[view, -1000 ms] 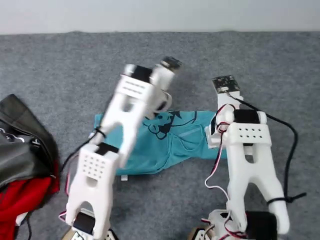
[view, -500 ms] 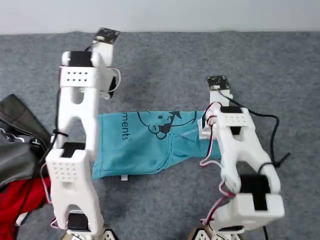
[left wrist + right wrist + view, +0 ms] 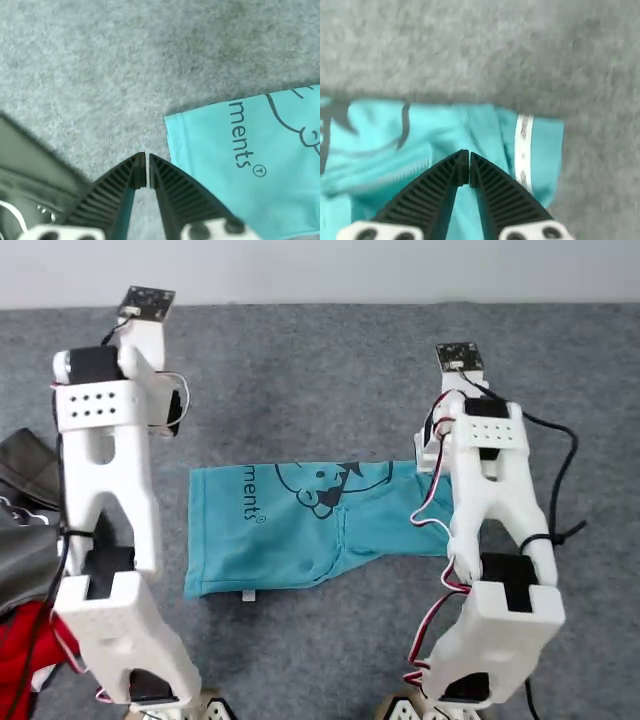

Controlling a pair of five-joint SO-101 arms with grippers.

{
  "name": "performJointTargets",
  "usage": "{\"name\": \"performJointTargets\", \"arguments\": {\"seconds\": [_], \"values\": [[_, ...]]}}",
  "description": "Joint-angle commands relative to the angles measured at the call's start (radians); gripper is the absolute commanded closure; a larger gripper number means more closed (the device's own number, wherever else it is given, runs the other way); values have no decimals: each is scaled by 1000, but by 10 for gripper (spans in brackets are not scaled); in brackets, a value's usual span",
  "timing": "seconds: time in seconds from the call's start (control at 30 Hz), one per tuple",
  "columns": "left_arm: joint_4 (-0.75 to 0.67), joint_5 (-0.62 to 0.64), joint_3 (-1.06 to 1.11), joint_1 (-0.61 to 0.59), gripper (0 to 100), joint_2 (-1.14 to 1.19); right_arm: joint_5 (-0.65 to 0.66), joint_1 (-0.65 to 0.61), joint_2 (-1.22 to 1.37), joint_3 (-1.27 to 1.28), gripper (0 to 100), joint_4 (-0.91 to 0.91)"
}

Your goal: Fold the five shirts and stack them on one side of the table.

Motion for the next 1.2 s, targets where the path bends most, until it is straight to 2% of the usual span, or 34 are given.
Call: {"name": "performJointTargets", "arguments": {"seconds": [0.0, 0.1, 0.2, 0.43, 0.5, 0.67, 0.87, 1.17], "values": [[28, 2, 25, -6, 979, -98, 5, -27, -8, -94, 990, 188], [28, 2, 67, -6, 980, -137, 5, -50, -8, -118, 990, 335], [28, 5, 113, -8, 980, -173, 5, -58, 4, -115, 990, 395], [25, 9, 180, -8, 980, -235, 18, 51, 128, -68, 990, 134], [25, 9, 193, -8, 980, -250, 63, 81, 185, -87, 990, 71], [25, 6, 231, -51, 981, -299, 98, 139, 263, -192, 990, 4], [25, 2, 278, -132, 980, -367, 97, 90, 262, -367, 990, 228], [25, -28, 423, -132, 980, -471, 95, -58, 274, -430, 990, 555]]}}
